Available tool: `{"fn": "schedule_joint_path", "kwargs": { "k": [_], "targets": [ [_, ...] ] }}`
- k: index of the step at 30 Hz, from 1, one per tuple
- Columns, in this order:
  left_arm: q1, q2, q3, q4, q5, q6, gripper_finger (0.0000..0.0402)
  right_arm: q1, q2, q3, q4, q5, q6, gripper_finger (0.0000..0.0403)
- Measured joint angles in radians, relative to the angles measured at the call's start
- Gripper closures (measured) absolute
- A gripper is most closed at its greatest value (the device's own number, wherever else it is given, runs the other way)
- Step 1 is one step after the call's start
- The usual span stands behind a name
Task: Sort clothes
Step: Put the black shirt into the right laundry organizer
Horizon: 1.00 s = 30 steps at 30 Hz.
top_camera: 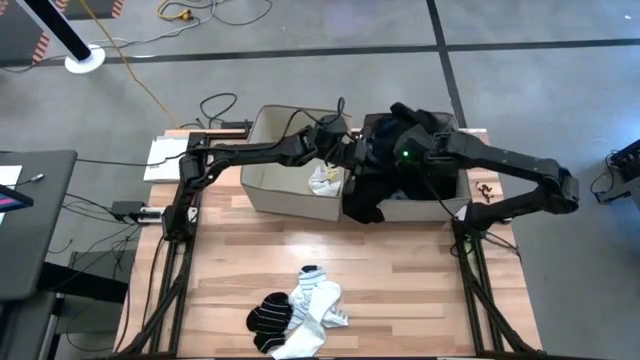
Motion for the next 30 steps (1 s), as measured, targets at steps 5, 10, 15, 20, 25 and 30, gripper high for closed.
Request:
{"fn": "schedule_joint_path", "kwargs": {
  "k": [5, 10, 15, 20, 25, 30],
  "targets": [
    [0.003, -0.052, 0.000, -0.076, -0.004, 0.001, 0.0295, -0.078, 0.000, -0.140, 0.084, -0.066, 0.010, 0.0340],
    [0.000, -0.145, 0.000, -0.174, -0.004, 0.005, 0.0251, -0.159, -0.001, -0.267, 0.212, -0.169, -0.030, 0.0340],
    [-0.003, -0.269, 0.000, -0.286, -0.011, 0.013, 0.0235, -0.209, -0.003, -0.358, 0.341, -0.245, -0.067, 0.0340],
    [-0.016, -0.419, 0.000, -0.505, -0.158, 0.012, 0.0236, -0.233, -0.004, -0.401, 0.432, -0.307, -0.089, 0.0340],
    [-0.044, -0.538, 0.000, -0.783, -0.204, -0.005, 0.0238, -0.257, -0.004, -0.437, 0.477, -0.351, -0.097, 0.0340],
    [-0.112, -0.611, 0.000, -1.035, -0.234, -0.022, 0.0238, -0.275, -0.004, -0.456, 0.488, -0.371, -0.096, 0.0340]
  ]
}}
